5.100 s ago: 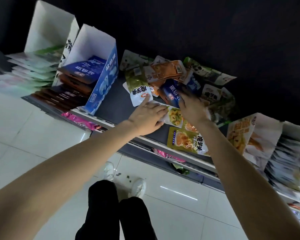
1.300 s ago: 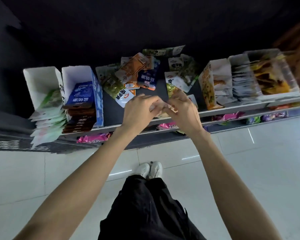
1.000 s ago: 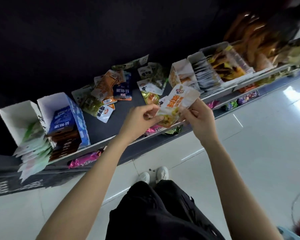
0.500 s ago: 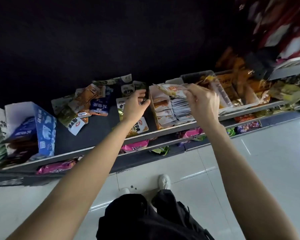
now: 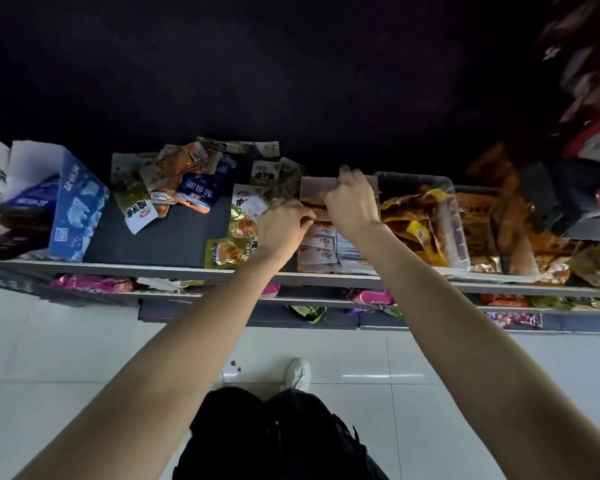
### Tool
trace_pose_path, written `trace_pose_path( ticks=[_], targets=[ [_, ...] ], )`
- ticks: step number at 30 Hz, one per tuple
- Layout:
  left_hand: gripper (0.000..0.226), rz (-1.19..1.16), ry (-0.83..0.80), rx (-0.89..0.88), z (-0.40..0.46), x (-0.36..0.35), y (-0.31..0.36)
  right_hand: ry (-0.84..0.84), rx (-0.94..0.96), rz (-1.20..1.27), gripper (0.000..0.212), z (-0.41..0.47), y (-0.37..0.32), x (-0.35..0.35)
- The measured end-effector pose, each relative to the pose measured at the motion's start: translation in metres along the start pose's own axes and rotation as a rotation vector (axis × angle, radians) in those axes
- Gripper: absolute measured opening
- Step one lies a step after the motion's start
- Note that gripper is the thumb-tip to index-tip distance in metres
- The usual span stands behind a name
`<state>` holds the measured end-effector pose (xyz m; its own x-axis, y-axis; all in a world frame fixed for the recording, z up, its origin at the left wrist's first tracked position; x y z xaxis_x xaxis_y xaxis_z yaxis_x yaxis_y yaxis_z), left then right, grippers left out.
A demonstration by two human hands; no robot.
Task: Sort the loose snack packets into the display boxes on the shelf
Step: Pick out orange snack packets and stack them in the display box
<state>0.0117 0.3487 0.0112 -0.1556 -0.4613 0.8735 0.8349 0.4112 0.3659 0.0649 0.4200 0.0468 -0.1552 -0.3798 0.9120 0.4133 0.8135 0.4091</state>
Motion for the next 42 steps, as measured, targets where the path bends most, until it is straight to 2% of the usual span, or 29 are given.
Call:
trace_pose_path(
  ticks=[2,5,7,10,11,13,15,19,23,28,31,36,39,42],
  targets=[
    [0.022,0.006,0.005,-0.005,-0.002,0.001,-0.002,-0.079,0.075,-0.040,0.023,0.000,-0.011,-0.015],
    [0.026,-0.029,-0.020,-0.008,-0.007,0.005,-0.005,-0.028,0.066,-0.033,0.027,-0.007,-0.015,-0.010],
    [0.023,-0.082,0.046,0.020,-0.012,0.020,-0.011,0.135,0.005,0.115,0.028,-0.013,-0.014,0.007],
    [0.013,-0.220,0.220,0.142,-0.033,0.050,-0.041,0.507,-0.074,0.441,0.033,-0.032,-0.014,0.041],
    [0.012,-0.250,0.257,0.199,-0.043,0.057,-0.056,0.559,-0.071,0.532,0.033,-0.038,-0.022,0.047],
    [0.013,-0.263,0.309,0.315,-0.063,0.069,-0.089,0.527,-0.044,0.670,0.030,-0.043,-0.046,0.050],
    [0.014,-0.241,0.301,0.405,-0.081,0.074,-0.121,0.378,-0.014,0.755,0.027,-0.038,-0.078,0.043],
    [0.026,-0.058,0.131,0.385,-0.095,0.063,-0.183,0.223,0.060,0.700,0.031,-0.008,-0.136,0.020],
    [0.043,0.116,-0.011,0.377,-0.085,0.056,-0.245,0.338,0.104,0.722,0.029,0.044,-0.180,0.021],
    [0.052,0.272,-0.061,0.323,-0.056,0.044,-0.303,0.416,0.191,0.639,0.031,0.126,-0.235,0.005],
    [0.059,0.286,-0.114,0.345,-0.045,0.031,-0.327,0.335,0.171,0.578,0.040,0.169,-0.259,-0.010],
    [0.051,0.234,-0.139,0.332,-0.046,0.022,-0.339,0.058,0.146,0.577,0.058,0.209,-0.269,-0.047],
    [0.046,0.231,-0.117,0.321,-0.047,0.027,-0.339,0.110,0.128,0.510,0.057,0.198,-0.264,-0.053],
    [0.044,0.224,-0.121,0.318,-0.051,0.028,-0.337,0.142,0.193,0.324,0.056,0.171,-0.261,-0.051]
  ],
)
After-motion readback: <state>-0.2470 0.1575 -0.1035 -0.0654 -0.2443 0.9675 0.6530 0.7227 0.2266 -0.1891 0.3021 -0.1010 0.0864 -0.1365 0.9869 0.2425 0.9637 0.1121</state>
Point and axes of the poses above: each hand's wrist, its own z-axis towards the middle knuckle, its own x-axis out of the back of the hand, y = z × x, the point moved 8 cm from there along z, towards the middle knuckle, and after that the axes turned 11 degrees about y, right-handed, at the moved point
